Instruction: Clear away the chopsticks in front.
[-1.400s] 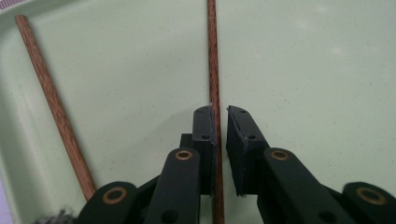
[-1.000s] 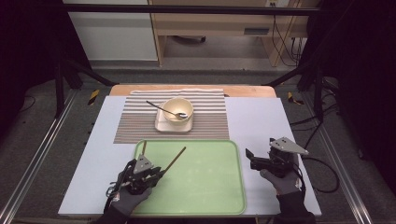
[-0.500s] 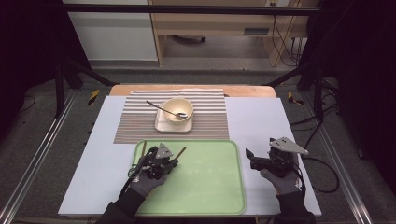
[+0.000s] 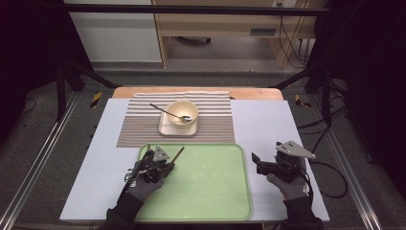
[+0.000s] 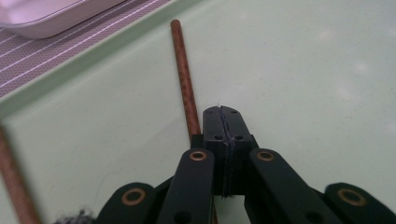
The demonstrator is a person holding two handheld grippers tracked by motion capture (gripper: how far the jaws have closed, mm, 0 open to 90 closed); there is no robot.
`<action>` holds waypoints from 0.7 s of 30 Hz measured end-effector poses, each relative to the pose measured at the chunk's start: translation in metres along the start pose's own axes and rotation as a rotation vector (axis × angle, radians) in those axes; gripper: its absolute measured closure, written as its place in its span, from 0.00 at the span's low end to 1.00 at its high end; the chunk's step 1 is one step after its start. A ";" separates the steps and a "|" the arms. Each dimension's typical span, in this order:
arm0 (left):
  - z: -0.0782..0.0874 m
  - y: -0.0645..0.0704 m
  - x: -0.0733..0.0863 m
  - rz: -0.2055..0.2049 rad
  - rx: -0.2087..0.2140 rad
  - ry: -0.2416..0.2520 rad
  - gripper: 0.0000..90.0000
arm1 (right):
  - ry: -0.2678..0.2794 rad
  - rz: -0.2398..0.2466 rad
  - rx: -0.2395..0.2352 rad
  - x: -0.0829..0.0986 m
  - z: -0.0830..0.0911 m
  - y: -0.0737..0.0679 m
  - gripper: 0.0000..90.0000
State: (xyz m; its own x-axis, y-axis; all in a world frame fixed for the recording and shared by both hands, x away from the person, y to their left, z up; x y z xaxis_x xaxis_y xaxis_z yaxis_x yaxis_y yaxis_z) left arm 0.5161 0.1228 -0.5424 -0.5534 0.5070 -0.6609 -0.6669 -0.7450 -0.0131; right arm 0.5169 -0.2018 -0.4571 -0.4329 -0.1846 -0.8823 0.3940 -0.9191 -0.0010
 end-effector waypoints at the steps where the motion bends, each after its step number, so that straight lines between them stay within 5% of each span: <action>1: 0.001 -0.002 0.001 0.003 -0.003 0.001 0.99 | -0.001 0.000 0.000 0.000 0.000 0.000 0.04; 21: 0.023 -0.027 0.025 0.056 -0.075 -0.002 0.99 | -0.003 0.009 0.005 0.001 0.000 0.000 0.04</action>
State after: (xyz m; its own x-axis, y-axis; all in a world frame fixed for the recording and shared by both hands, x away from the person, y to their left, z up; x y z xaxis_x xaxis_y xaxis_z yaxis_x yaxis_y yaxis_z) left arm 0.5084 0.1652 -0.5419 -0.5895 0.4645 -0.6609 -0.5956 -0.8026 -0.0328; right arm 0.5170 -0.2020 -0.4581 -0.4318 -0.1938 -0.8809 0.3941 -0.9190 0.0090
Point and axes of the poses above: each handheld gripper's, and its own axes: z roughly backward along the jaws, x roughly out of its underside, y roughly to its right, the point moved 10 cm from there along -z, roughly forward along the jaws, and after that the axes turned 2 degrees about -y, right-handed, at the moved point
